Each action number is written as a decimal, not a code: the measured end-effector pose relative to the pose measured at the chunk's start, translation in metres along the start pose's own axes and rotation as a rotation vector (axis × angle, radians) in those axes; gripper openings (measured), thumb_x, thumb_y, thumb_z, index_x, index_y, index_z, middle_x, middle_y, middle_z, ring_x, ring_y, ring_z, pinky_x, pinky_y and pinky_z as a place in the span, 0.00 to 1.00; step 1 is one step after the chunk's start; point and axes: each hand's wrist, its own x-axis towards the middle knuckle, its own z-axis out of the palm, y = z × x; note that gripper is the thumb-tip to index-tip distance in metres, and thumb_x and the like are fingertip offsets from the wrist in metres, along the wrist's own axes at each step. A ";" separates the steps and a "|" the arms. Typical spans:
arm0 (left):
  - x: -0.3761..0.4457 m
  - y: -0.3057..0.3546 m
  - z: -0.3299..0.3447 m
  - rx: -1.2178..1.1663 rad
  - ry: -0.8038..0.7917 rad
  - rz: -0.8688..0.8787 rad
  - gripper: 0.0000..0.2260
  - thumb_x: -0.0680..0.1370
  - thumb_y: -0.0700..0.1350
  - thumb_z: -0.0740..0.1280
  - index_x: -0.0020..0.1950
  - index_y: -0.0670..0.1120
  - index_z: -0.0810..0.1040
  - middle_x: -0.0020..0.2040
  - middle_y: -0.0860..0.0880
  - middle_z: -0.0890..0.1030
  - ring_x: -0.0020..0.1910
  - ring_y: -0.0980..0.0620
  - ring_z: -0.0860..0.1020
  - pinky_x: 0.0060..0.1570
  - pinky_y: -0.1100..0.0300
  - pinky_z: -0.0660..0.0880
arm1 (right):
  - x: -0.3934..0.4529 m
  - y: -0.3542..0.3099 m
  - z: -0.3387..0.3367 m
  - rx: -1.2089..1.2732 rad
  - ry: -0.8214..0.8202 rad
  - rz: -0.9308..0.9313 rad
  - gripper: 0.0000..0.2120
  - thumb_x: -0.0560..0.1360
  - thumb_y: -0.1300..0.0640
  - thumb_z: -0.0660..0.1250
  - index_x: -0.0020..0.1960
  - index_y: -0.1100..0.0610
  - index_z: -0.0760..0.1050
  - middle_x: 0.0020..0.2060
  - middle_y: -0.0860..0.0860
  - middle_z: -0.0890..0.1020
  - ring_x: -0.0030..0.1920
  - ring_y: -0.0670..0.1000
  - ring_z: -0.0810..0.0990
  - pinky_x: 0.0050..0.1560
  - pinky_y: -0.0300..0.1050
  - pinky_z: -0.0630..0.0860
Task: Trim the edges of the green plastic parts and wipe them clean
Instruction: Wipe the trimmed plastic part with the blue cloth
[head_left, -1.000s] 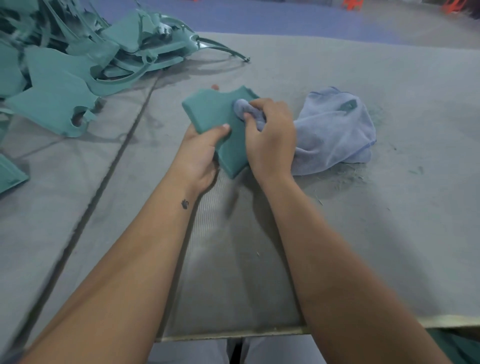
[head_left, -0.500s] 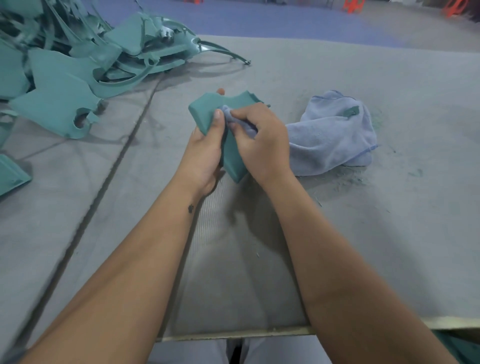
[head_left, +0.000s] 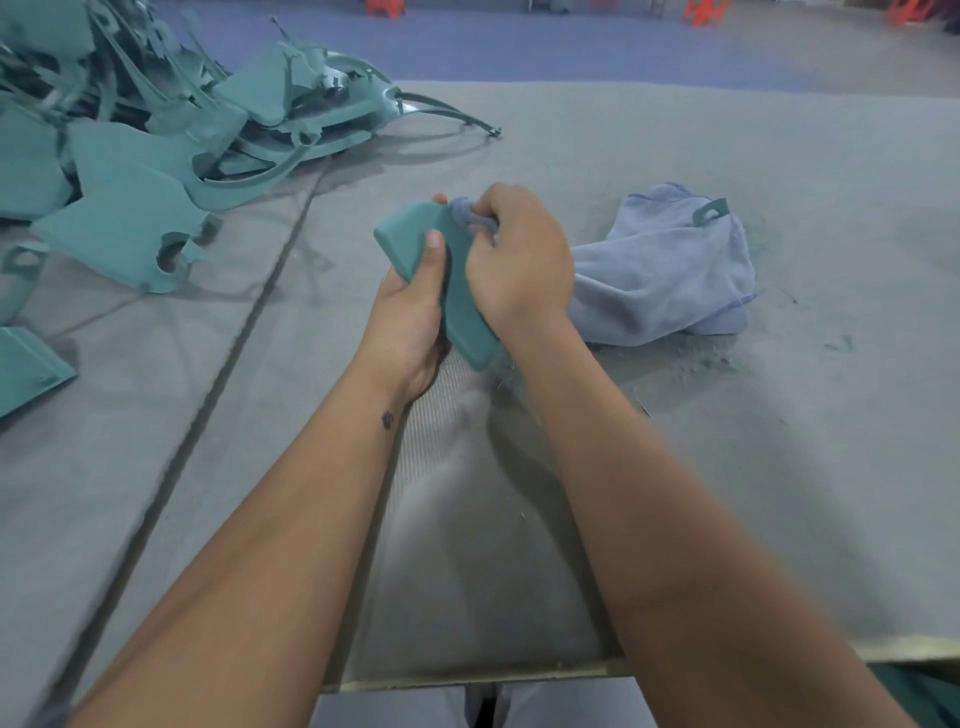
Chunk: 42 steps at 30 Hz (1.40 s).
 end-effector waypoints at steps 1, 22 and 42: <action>0.001 0.000 -0.001 0.013 0.021 -0.008 0.13 0.84 0.53 0.54 0.62 0.54 0.75 0.53 0.49 0.85 0.53 0.50 0.83 0.49 0.55 0.80 | -0.002 -0.002 0.002 0.064 -0.028 -0.024 0.05 0.74 0.61 0.61 0.42 0.53 0.74 0.43 0.49 0.77 0.43 0.50 0.74 0.41 0.44 0.66; 0.012 0.002 -0.008 -0.193 0.097 -0.067 0.30 0.79 0.66 0.42 0.58 0.54 0.79 0.54 0.50 0.84 0.54 0.52 0.82 0.46 0.59 0.80 | -0.009 0.006 0.009 0.077 -0.041 0.182 0.08 0.75 0.62 0.60 0.41 0.51 0.67 0.43 0.52 0.78 0.41 0.55 0.73 0.39 0.47 0.66; 0.013 0.005 -0.014 -0.371 0.241 -0.118 0.16 0.83 0.45 0.59 0.69 0.41 0.72 0.54 0.42 0.83 0.50 0.45 0.83 0.50 0.46 0.80 | -0.014 0.027 -0.001 0.087 -0.166 0.054 0.11 0.76 0.54 0.66 0.37 0.57 0.73 0.33 0.55 0.75 0.35 0.56 0.74 0.34 0.50 0.68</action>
